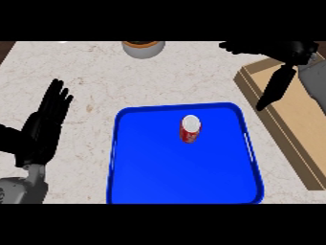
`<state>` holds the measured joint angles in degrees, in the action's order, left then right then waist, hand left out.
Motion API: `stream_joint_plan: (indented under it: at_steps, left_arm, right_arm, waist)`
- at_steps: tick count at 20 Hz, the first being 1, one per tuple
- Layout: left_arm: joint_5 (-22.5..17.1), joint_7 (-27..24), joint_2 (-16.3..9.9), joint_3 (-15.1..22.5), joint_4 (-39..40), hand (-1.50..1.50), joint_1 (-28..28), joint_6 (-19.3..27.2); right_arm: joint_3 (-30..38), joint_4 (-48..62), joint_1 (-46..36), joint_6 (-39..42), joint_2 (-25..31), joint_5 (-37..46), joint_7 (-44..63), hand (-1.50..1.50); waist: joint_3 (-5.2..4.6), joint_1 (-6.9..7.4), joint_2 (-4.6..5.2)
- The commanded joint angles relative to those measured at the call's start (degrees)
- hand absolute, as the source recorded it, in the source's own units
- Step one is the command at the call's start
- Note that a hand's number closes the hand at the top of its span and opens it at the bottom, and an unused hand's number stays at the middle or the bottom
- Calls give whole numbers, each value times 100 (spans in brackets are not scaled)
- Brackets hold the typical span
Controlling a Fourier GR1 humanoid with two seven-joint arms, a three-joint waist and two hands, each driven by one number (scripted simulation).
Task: Pick the can from the tray and place it in the cardboard box
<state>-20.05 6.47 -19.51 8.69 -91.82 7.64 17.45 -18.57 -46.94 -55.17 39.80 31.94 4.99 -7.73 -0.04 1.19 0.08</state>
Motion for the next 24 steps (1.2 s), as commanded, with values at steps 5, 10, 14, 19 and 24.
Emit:
stream_joint_plan:
  at_steps: [5, 10, 14, 19, 24]
  left_arm:
    - [-65, 275, -106, -272, -736, 0, -626, -165]
    - [268, -128, 238, -362, 253, 0, -25, -234]
    - [230, 352, 82, -425, -336, 0, -244, -290]
    - [481, 265, 479, -378, -23, 0, 1, -197]
    - [507, 221, 479, -532, -237, 0, -338, -443]
  right_arm:
    - [504, -892, 161, 600, -486, -518, 1240, -150]
    - [376, -1064, 382, 350, -857, 79, 1451, -150]
    - [342, -1313, 656, -13, -1274, 334, 1821, -150]
    - [453, -1225, 804, 279, -1400, 585, 1644, -150]
    - [689, -1965, 1139, 283, -1633, 566, 2295, -150]
  waist:
    - [2, -115, -46]
    - [1, -128, -13]
    - [4, -93, -16]
    - [4, -95, -3]
    - [3, -113, -15]
